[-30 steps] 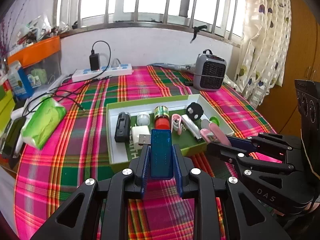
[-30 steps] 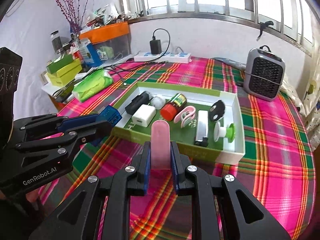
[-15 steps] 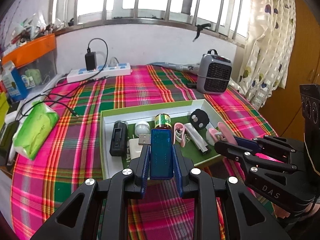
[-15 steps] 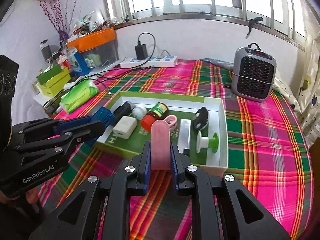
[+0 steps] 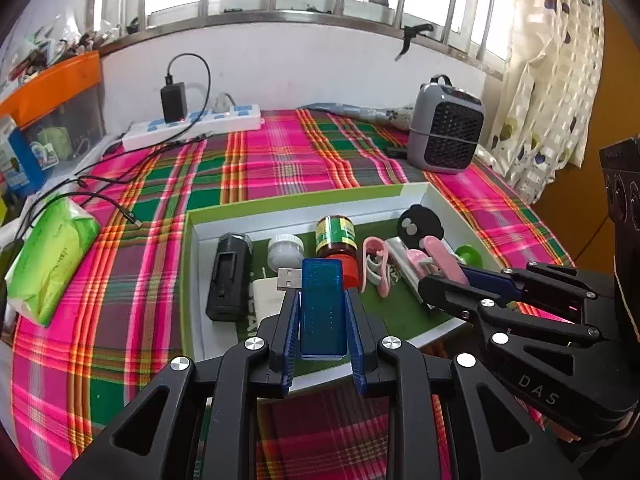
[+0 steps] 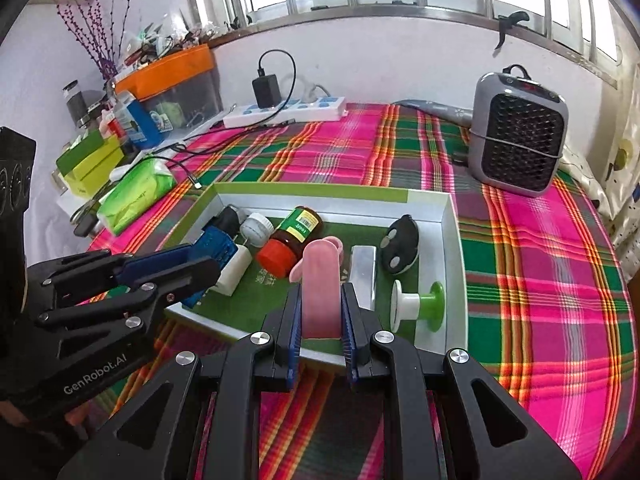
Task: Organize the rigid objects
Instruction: 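Carry the USB stick with the left tool while the right tool carries the pink block into the box, then open the left tool to release the USB stick while the right tool releases the pink block in the box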
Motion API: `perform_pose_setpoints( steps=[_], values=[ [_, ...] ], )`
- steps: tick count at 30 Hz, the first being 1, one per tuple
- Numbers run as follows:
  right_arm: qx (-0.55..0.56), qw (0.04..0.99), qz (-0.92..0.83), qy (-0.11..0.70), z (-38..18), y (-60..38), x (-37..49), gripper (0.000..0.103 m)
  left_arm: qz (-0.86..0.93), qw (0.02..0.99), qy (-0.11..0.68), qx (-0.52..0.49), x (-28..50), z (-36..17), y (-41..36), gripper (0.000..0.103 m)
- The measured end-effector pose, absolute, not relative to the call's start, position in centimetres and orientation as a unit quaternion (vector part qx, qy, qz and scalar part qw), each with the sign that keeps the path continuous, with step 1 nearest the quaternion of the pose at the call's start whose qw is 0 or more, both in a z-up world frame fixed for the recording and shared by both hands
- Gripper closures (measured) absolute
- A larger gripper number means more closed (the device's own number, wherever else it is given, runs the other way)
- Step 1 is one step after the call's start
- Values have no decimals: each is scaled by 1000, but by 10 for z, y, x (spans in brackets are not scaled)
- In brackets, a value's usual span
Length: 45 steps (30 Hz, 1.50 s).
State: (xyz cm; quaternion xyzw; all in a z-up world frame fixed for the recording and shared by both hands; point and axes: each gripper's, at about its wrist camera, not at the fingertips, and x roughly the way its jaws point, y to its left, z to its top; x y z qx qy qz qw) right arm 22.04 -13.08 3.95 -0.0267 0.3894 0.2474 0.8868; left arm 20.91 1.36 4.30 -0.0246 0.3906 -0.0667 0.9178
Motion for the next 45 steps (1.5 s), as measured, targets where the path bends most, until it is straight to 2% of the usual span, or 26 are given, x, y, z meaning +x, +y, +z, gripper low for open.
perform_pose_setpoints(
  steps=[20, 45],
  values=[
    [-43, 873, 238, 424, 18, -128, 243, 84, -62, 913, 404, -15, 223, 30, 8, 82],
    [-47, 877, 231, 418, 17, -129, 246, 84, -60, 912, 405, -16, 224, 31, 6, 79]
  ],
)
